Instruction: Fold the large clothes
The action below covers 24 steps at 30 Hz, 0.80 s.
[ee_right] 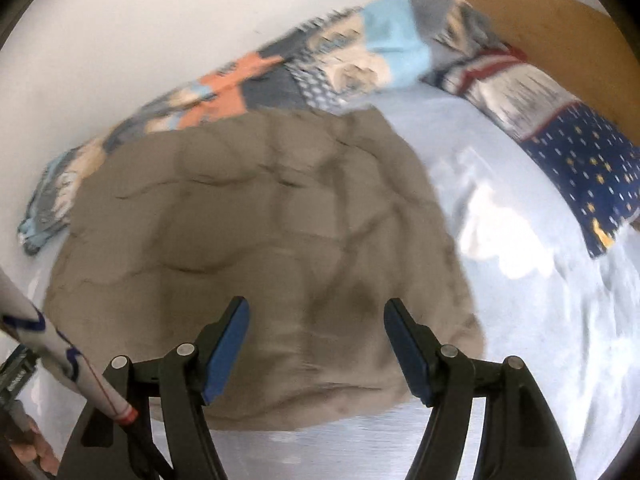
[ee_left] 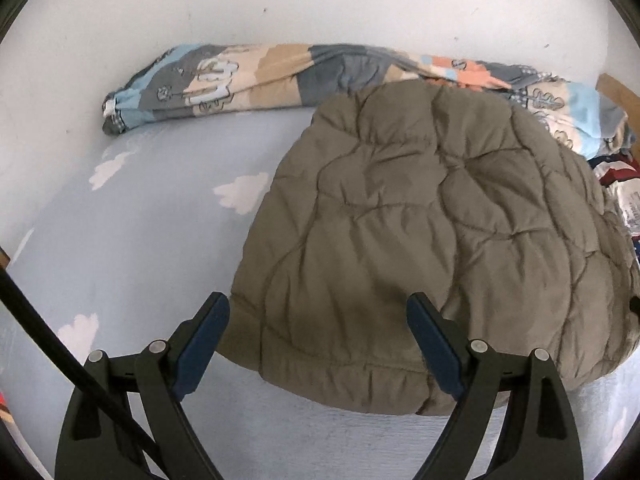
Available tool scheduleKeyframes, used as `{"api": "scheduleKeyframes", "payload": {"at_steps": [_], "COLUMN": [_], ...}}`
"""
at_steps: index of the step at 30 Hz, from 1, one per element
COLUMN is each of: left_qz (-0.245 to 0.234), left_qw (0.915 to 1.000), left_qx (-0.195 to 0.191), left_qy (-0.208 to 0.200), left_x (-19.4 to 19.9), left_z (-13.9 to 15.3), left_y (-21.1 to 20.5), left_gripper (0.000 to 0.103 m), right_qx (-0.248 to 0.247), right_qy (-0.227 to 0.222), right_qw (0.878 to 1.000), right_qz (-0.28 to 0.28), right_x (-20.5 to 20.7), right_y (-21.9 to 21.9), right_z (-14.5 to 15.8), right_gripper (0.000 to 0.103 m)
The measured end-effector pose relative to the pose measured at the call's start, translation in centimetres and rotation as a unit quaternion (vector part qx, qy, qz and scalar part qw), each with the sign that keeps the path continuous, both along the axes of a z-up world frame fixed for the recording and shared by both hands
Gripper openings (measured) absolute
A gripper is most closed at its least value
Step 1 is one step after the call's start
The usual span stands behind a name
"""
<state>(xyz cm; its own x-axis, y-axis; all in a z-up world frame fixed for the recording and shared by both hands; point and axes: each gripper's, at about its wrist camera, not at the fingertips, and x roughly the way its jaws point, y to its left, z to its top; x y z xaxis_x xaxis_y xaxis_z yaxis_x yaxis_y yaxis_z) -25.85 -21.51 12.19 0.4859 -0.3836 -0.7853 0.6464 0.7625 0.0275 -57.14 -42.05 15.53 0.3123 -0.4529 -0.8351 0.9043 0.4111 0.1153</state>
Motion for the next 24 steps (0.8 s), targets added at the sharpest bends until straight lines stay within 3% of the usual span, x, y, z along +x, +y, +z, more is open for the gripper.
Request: {"api": "scheduleKeyframes", "payload": {"at_steps": [4, 24], "left_qz": [0.006, -0.002], "left_qw": [0.9998, 0.9994], "left_qx": [0.008, 0.034], "left_qy": [0.016, 0.002], "left_x": [0.4, 0.4], "left_z": [-0.9, -2.0], "left_y": [-0.1, -0.9], "left_gripper": [0.090, 0.090], "right_qx": [0.037, 0.063], "right_qy": [-0.005, 0.005], "right_qw": [0.999, 0.998], "right_qz": [-0.006, -0.004], "right_x": [-0.8, -0.2], "right_y": [-1.0, -1.5], "right_z": [-1.7, -3.6], "right_gripper": [0.068, 0.070]}}
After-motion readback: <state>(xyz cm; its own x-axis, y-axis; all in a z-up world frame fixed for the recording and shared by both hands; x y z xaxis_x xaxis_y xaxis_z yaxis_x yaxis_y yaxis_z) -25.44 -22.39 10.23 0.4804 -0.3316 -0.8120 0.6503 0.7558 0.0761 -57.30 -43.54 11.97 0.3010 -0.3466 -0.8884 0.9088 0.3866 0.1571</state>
